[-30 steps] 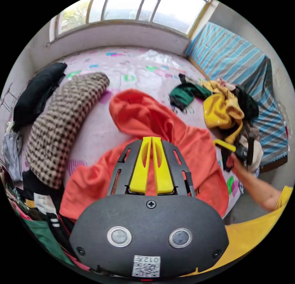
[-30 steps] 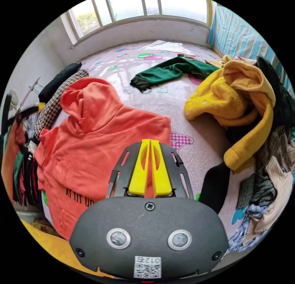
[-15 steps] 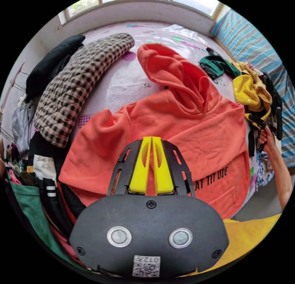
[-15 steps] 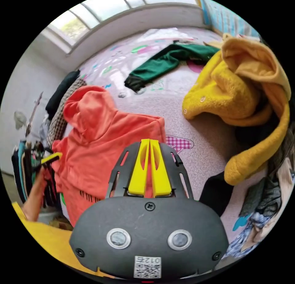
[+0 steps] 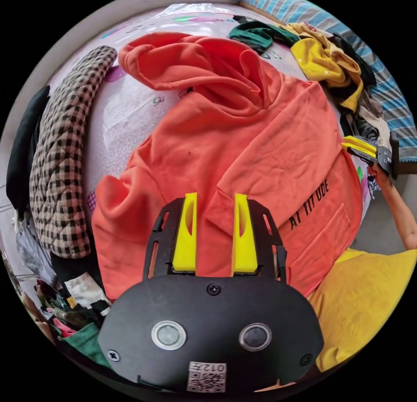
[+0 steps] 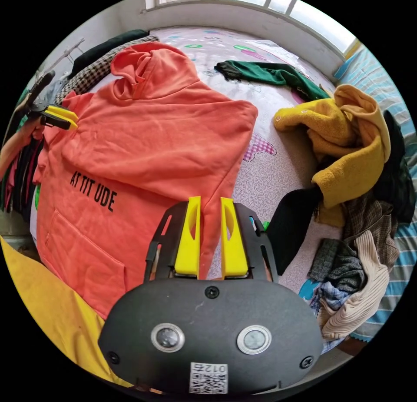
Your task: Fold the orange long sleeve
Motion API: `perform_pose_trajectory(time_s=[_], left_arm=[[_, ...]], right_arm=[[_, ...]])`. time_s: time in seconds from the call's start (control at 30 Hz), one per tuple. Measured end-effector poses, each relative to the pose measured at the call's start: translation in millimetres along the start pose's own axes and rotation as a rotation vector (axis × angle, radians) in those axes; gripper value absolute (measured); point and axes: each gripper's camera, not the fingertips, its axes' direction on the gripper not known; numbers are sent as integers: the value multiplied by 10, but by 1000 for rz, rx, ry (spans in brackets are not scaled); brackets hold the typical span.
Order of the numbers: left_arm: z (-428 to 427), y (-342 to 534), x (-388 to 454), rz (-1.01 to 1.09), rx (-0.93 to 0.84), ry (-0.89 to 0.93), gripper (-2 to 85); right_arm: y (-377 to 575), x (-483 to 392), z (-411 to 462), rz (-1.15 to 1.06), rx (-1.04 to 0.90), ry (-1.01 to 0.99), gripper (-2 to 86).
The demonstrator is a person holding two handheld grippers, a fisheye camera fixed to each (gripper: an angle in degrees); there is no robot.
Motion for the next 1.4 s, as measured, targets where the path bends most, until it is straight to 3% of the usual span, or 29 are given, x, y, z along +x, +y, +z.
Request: perform_pose_trajectory(time_s=[0.2,0.5,0.67,0.87,1.03,1.1,1.23,1.4], left_arm=[[218,-264,301,169,-68,-118,88],[400,-566,369,206,-115,-19,24],[134,-761,280,221,-91,46,10],[85,-1057,137,207,-95,100,7],[-312,-1197,50,201,88,135,8],[-101,-1294,-4,186,40,144,8],[1048,-1440,-146,105,-358,142,11],[1314,-1363,-334,23,-359,248,17]], right_arm=[[92,-164,15,-75,9,54,72],[69,-174,-2,-54,-2,7,72],[234,-234,-289,-44,109,42,76],[195,-444,-11,-140,0,113,56],[264,-397,-228,-50,91,200,31],[292,-373,-148,4,72,181,27],[220,-553,96,-56,3,254,26],[205,-392,-25,-45,-45,208,30]])
